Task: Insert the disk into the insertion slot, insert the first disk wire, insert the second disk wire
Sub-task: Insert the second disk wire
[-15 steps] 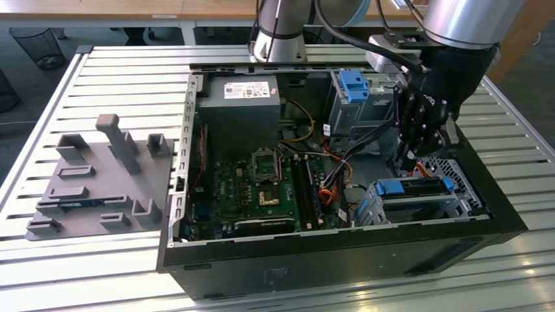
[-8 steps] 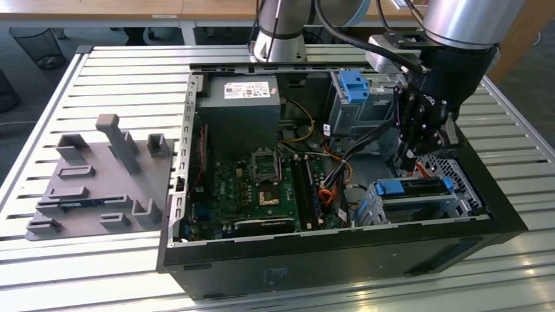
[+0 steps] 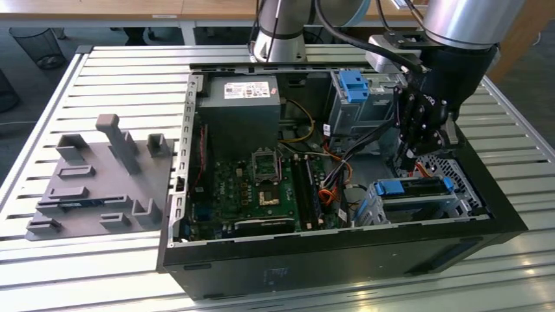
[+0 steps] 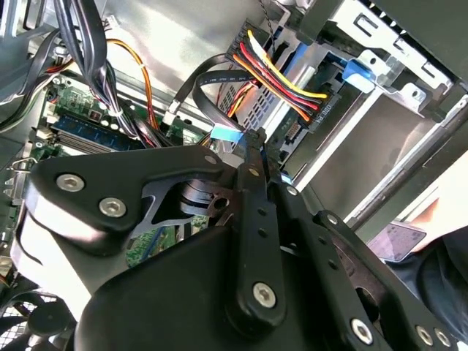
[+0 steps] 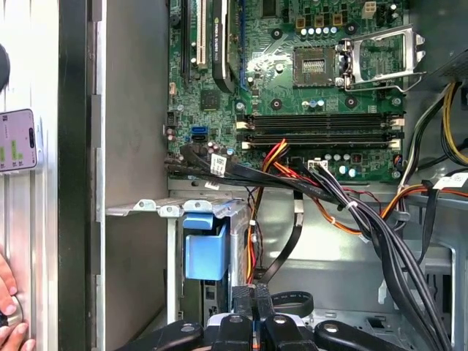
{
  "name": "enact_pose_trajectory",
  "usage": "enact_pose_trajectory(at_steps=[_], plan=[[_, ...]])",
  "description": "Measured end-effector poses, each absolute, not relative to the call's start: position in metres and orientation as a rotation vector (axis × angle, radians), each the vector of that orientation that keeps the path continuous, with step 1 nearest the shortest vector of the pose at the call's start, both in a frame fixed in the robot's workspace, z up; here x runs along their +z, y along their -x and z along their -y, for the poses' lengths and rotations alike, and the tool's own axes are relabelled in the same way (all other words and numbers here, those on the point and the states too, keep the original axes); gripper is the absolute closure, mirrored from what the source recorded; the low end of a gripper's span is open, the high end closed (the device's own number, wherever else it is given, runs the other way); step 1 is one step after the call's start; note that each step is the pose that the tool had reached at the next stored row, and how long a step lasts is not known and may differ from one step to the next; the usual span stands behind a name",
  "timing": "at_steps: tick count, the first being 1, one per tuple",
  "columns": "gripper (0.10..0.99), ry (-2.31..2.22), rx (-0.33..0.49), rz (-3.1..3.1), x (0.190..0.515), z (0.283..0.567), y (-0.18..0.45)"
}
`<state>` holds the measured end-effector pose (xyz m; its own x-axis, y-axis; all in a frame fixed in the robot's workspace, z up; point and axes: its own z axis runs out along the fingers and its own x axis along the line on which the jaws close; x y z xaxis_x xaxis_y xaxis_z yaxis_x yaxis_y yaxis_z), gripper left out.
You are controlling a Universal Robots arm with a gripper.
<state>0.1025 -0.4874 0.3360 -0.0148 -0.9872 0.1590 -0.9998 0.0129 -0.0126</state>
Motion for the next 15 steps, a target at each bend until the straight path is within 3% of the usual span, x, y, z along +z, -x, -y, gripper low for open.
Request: enact_pose_trajectory(at_steps=[5, 10, 15], plan=[[0.945, -2.14, 0.162, 2.17, 0.336, 0.49, -0.103], [0.945, -2.182, 0.074, 2.214, 0.336, 0.494, -0.103], [0.945, -2.197, 0.04, 2.229, 0.336, 0.508, -0.103]])
